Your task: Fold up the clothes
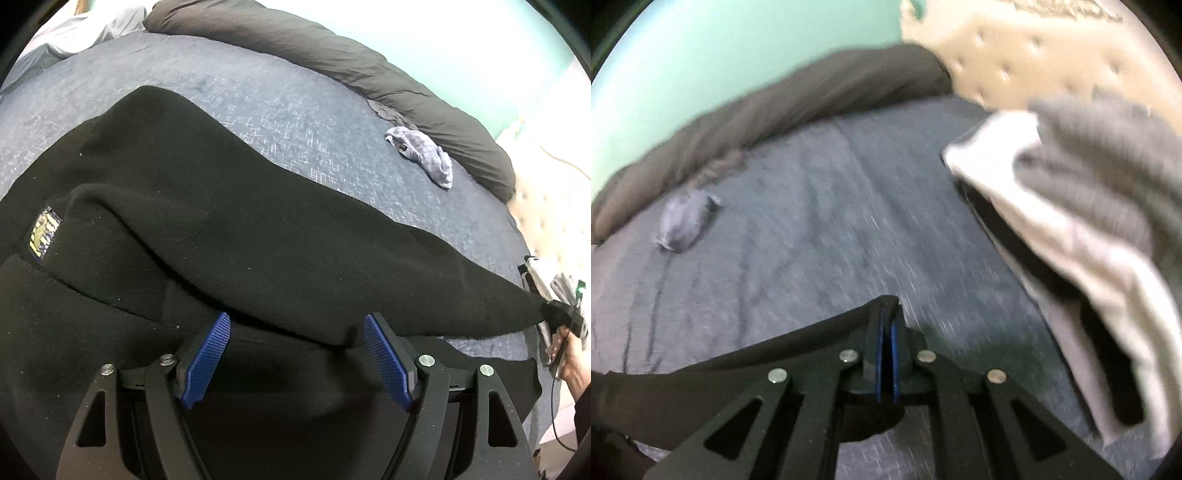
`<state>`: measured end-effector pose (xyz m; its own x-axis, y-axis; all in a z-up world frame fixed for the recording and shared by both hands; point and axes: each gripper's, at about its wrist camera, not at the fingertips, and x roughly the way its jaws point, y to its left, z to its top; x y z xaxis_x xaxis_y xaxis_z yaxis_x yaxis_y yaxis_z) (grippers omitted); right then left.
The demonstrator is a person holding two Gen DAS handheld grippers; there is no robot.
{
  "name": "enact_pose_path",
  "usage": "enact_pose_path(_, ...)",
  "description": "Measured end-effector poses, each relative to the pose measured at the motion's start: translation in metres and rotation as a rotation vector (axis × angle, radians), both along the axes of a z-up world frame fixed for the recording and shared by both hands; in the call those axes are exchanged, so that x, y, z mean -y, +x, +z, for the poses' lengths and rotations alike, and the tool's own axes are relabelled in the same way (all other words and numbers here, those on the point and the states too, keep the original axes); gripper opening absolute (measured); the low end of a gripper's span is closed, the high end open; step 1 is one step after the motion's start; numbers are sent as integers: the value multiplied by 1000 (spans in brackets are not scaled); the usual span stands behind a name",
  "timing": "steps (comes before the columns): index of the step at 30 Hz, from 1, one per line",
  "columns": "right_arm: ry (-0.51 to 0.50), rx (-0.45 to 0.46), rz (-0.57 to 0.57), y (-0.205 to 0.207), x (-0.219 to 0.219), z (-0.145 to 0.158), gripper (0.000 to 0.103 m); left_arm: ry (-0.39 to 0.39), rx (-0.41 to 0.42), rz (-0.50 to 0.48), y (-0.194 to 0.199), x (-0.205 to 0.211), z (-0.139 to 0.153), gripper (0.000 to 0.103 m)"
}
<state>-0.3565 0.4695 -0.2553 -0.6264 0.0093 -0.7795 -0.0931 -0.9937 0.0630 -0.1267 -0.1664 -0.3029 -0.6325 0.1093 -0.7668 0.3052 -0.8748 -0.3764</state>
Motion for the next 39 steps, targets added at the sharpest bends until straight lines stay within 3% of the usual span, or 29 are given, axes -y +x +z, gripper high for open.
enact_pose_path(6,-27,47,44,8,19,-20,3,8,-14,4,2,4,6,79)
enact_pose_path(13,-29,71,54,19,17,-21,4,-8,-81,60,13,40,47,79)
enact_pose_path(20,-69,73,41,34,5,-23,4,-80,1,143,-10,136,72,79)
enact_pose_path(25,-82,71,58,37,5,-19,4,-142,108,209,-26,199,58,79)
enact_pose_path(31,-78,74,71,36,4,-19,4,-164,163,266,-25,243,46,77)
enact_pose_path(35,-72,83,69,37,3,-24,4,-213,200,260,-26,251,38,63)
enact_pose_path(37,-72,88,66,38,3,-26,4,-209,226,246,-30,254,30,45)
enact_pose_path(39,-73,89,66,38,3,-27,4,-194,238,227,-31,253,24,36)
